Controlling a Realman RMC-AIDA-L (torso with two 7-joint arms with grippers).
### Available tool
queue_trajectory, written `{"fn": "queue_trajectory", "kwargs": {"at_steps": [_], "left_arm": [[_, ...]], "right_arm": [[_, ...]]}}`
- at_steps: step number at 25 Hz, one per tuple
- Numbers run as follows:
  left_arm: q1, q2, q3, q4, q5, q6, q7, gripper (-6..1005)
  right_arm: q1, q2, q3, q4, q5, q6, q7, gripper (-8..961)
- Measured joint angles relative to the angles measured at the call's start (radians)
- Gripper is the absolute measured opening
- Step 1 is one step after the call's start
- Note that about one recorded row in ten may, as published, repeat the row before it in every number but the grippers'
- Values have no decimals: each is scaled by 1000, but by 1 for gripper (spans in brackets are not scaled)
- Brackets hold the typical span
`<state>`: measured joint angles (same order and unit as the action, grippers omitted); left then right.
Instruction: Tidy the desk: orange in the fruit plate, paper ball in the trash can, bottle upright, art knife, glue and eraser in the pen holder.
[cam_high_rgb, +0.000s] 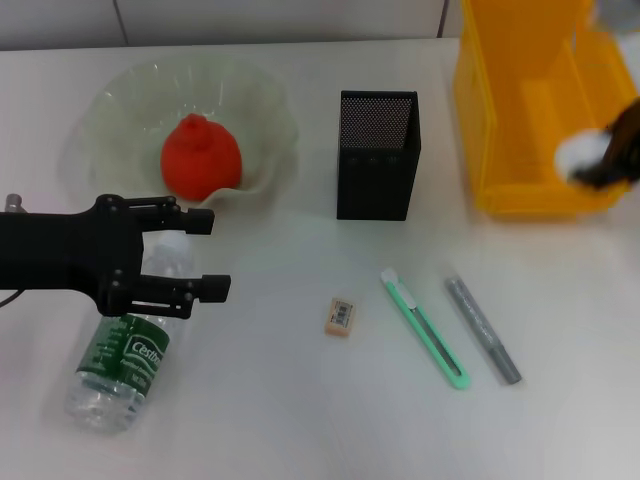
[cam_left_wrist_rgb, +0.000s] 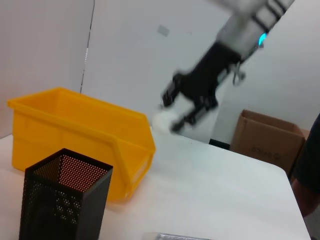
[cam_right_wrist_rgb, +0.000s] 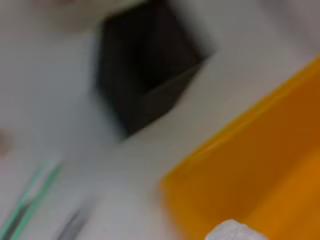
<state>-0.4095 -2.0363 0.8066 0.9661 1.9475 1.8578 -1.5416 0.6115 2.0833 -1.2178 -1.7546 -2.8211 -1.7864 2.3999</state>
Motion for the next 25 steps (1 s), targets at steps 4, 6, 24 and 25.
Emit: {"fn": "queue_trajectory", "kwargs": {"at_steps": [4,6,24,25], "left_arm": [[0,0,-8,0,3,-2,-2,783],[0,1,-12,2,3,-4,-8,781],[-83,-18,-1,406,279,-8,-700,758],[-104,-22,-1,422,339,-11,-802,757]], "right_arm": [[-22,0,62,-35,1,82,-1,515],[-40,0,68,4,13,166,-1,512],[-212,-3,147,185,481,379,-276,767],[-263,-5,173,234,613,357,-419,767]]}}
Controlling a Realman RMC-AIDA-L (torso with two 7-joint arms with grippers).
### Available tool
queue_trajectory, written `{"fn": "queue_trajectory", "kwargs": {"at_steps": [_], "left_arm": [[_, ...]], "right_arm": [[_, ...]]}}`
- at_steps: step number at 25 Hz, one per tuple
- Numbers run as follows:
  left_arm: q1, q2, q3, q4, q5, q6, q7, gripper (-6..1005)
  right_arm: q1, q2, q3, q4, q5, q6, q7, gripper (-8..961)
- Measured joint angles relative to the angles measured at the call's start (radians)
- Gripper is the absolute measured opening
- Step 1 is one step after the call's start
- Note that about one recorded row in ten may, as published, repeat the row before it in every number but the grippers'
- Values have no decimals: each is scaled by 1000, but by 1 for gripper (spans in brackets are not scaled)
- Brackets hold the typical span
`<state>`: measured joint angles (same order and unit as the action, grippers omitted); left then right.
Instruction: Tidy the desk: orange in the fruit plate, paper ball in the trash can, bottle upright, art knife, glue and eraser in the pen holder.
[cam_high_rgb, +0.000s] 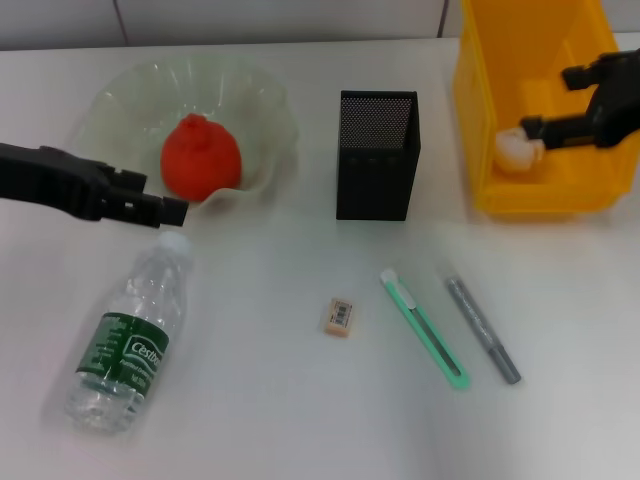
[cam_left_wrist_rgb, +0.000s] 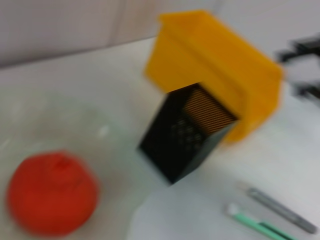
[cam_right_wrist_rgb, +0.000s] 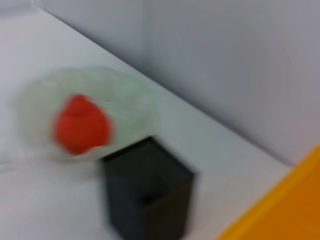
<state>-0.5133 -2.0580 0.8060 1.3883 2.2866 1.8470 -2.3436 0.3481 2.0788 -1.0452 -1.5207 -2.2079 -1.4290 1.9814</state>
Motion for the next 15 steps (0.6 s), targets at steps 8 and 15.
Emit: {"fn": "queue_trajectory", "kwargs": {"at_steps": [8,15], "left_arm": [[-70,-9,76,6,212,-6,-273,747],[-100,-14,180,-17,276,-74,-413,738]], "right_arm": [[-28,-16,233,486,306,-292,-575,767],[21,-49,307,929,312,-360,-916,767]]}}
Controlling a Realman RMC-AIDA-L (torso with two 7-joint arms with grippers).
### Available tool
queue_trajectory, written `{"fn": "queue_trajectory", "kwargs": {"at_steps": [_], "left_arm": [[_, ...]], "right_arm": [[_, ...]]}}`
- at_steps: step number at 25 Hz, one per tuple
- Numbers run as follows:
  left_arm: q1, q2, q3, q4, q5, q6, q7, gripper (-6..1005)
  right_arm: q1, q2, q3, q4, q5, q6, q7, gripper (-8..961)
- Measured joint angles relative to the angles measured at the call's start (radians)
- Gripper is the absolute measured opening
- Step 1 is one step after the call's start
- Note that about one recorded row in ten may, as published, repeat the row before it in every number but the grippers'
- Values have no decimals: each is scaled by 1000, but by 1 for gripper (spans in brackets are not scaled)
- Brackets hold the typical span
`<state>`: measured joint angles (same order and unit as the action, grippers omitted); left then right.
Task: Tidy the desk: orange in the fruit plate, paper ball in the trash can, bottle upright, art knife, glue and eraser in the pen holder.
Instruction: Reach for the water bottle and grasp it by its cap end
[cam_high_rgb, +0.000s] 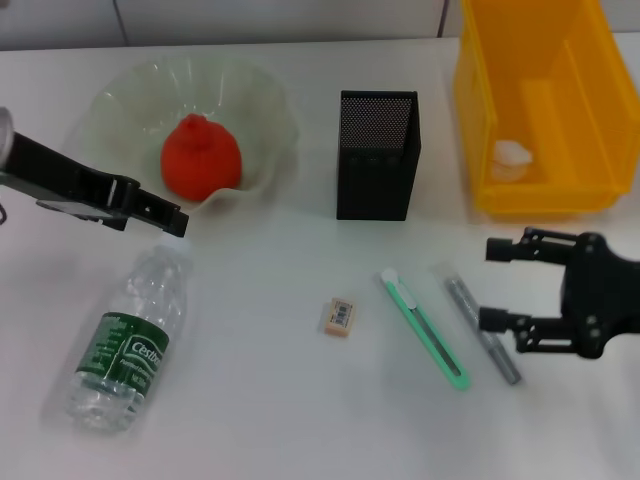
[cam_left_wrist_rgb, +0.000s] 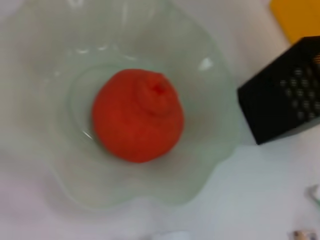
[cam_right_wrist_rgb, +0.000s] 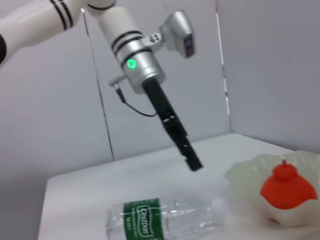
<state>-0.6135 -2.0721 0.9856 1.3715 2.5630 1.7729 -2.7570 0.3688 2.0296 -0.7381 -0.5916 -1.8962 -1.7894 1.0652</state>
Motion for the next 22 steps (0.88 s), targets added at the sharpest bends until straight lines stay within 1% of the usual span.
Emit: {"fn": "queue_trajectory", "kwargs": {"at_steps": [1,2,3,4,5,9,10,14,19,22], "left_arm": [[-2,0,10,-14,6,-23,-9,737],[-4,-1,20,-28,9,-47,-17,736],[-4,-1,30,-43,12,-71,-21,734],[-4,-1,30,-43,12,-71,-21,733],[-7,-1,52,-78,28,-122,-27,732],[-14,-2,73,-116,61,-176,-30,727],[-16,-4,87,-130,80,-197,-33,726],[-17,-5,104,-146,86,-220,-37,721],[-12,-5,129,-160,86,-234,-39,714],[-5,-6,161,-165,84,-244,-49,711]], "right_arm": [[0,0,0,0,0,0,0,767],[1,9,-2,17,0,13,-32,767],[1,9,-2,17,0,13,-32,767],[1,15,-3,21,0,21,-46,767],[2,21,-5,29,0,34,-64,767],[7,22,-6,47,-1,38,-74,767],[10,18,-6,56,-2,38,-76,767],[14,15,-6,65,-4,38,-77,767],[16,18,-5,71,-10,57,-79,767],[17,20,-4,73,-10,71,-79,767]]}}
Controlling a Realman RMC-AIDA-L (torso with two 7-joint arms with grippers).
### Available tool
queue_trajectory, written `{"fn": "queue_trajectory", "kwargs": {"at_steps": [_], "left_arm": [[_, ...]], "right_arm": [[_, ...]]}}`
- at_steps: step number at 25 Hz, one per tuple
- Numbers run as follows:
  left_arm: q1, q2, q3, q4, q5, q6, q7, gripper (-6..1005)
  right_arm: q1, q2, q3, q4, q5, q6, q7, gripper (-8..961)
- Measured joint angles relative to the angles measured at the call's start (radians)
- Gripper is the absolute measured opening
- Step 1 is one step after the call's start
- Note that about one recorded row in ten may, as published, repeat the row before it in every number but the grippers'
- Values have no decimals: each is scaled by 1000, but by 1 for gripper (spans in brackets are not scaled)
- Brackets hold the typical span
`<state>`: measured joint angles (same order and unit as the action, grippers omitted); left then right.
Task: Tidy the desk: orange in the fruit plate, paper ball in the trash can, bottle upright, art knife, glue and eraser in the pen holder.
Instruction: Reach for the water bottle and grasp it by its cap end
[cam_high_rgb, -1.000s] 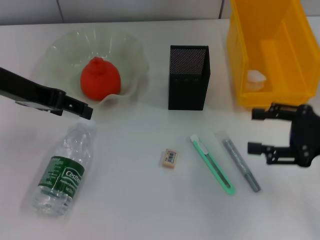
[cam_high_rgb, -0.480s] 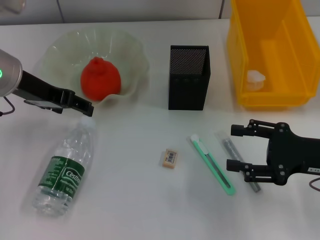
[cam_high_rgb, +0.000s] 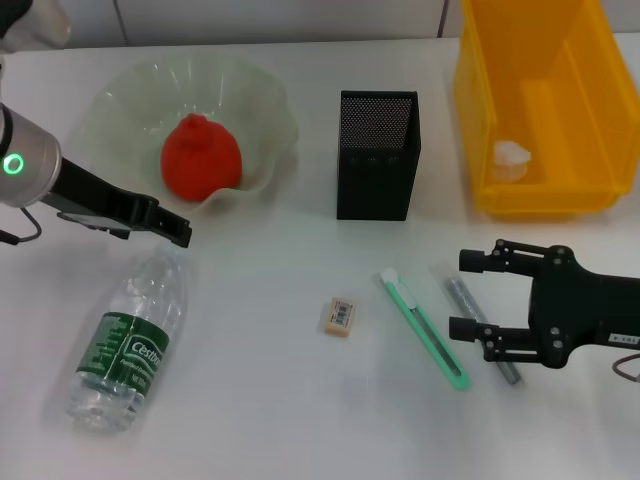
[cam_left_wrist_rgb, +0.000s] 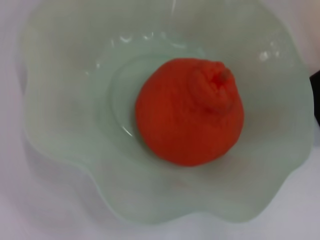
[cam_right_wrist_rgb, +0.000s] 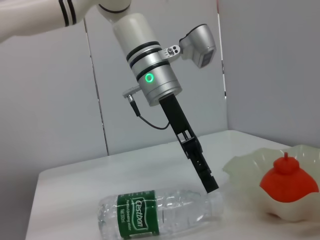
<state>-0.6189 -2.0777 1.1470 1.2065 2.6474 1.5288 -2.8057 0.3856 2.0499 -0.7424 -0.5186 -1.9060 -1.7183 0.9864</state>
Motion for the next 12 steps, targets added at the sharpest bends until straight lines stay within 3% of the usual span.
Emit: {"fn": "queue_trajectory", "kwargs": {"at_steps": [12], "left_arm": [[8,-2,121,-34,-2,-73,-44,696]], "right_arm": [[-1,2,4,4,0,7,-2,767]]}}
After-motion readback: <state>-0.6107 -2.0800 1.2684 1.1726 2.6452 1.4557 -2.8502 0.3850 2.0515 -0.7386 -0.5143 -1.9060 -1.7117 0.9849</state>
